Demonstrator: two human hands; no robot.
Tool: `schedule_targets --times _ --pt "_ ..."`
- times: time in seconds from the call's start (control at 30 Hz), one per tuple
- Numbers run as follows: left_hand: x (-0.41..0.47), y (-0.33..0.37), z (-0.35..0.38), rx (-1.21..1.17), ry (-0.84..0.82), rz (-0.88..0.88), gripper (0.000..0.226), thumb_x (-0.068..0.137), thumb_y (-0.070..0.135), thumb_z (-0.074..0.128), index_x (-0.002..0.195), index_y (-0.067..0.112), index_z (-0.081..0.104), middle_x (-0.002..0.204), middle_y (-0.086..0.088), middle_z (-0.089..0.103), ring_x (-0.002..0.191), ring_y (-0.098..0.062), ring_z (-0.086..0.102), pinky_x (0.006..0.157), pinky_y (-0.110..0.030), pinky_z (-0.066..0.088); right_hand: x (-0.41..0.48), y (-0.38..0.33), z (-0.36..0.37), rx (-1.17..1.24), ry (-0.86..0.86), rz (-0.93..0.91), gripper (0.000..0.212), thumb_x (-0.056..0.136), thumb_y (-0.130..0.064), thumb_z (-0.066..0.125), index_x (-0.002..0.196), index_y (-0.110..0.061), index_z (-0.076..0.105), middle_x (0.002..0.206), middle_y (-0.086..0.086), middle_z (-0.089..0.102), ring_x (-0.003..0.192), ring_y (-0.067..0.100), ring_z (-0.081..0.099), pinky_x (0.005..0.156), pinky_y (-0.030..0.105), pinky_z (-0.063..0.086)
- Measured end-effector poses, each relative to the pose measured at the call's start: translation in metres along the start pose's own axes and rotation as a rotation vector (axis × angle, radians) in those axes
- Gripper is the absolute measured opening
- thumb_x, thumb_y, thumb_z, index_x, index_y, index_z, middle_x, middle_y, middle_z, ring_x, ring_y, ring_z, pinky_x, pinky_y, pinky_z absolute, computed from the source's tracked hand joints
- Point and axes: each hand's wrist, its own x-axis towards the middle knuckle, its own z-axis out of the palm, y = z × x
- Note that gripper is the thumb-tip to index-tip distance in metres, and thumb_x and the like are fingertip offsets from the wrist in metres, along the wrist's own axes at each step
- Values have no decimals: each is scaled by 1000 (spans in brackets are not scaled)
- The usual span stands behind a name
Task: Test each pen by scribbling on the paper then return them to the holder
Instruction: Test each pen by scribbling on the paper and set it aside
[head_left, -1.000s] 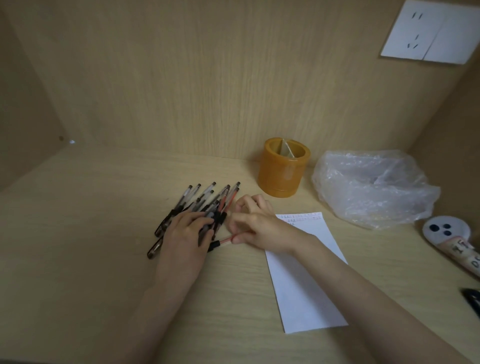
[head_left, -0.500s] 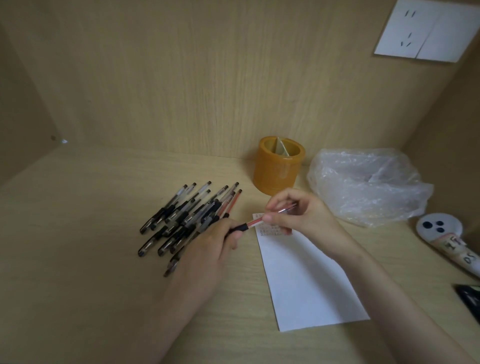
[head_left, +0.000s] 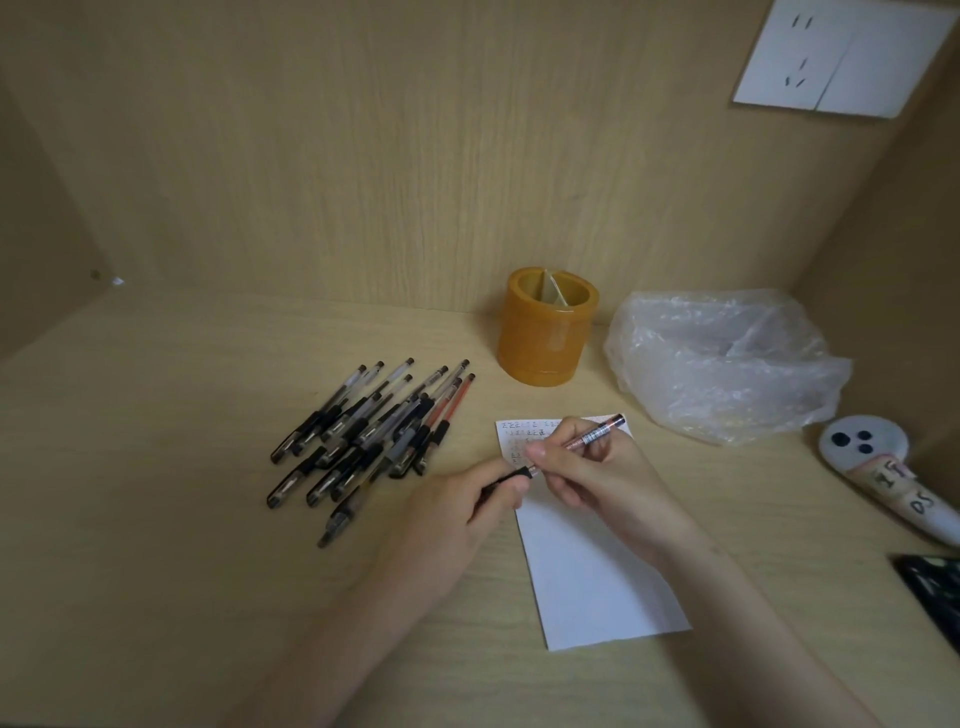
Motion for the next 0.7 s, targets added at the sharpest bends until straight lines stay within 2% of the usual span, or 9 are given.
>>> schedule_targets --times 0.07,0.23,0.33,0.4,0.5,0.57,0.6,0.67,0.7 --pt "2 -8 3 -99 12 -11 22 92 38 48 73 33 57 47 15 45 45 -3 37 46 -17 26 -2 1 -2 7 1 9 24 85 -11 68 63 -14 57 45 2 46 39 10 35 43 15 30" --pt "9 -12 -1 -147 -18 4 18 87 42 53 87 32 67 53 10 44 47 -3 37 47 -16 28 -5 0 -8 48 2 2 20 81 -14 72 67 -11 57 49 3 48 43 13 38 45 16 33" --pt "13 -10 -4 -38 -55 -7 29 80 56 55 103 40 61 57 13 48 52 1 45 49 -11 33 -2 2 -14 204 118 -1 15 83 -16 66 73 -12 56 50 0 42 41 11 35 41 18 28" --pt "14 -17 -4 80 -53 -2 35 78 60 54 109 45 59 52 15 45 55 7 49 49 -10 31 -1 4 -24 325 251 -6 4 87 -17 61 88 -13 62 51 -2 41 41 11 37 41 19 27" --pt "17 -30 -1 270 -94 80 35 84 58 50 118 50 54 46 10 45 50 1 49 48 -11 30 2 7 -38 394 348 65 28 96 -20 41 108 -10 64 60 4 65 52 15 62 41 18 38" --pt "18 -36 3 410 -113 172 42 86 61 43 126 51 45 55 7 54 55 -7 51 52 -18 34 8 9 -38 388 323 140 32 97 -23 37 104 -5 63 78 13 74 69 18 72 42 18 42" --pt "20 -40 6 471 -105 237 44 86 62 40 129 50 42 65 6 62 61 -9 56 54 -21 35 12 12 -36 339 327 163 31 97 -25 41 99 -4 64 80 14 74 71 19 73 42 18 42" --pt "24 -43 9 509 -95 309 44 86 62 41 127 46 47 79 5 70 69 -11 62 55 -21 33 20 16 -31 194 379 150 25 90 -29 58 83 -5 64 73 12 72 64 19 70 39 18 38" --pt "26 -45 11 529 -102 343 42 85 61 45 121 42 55 75 7 71 64 -9 63 53 -18 31 23 19 -29 121 403 127 24 83 -29 67 74 -7 62 67 11 69 57 18 66 38 19 36"
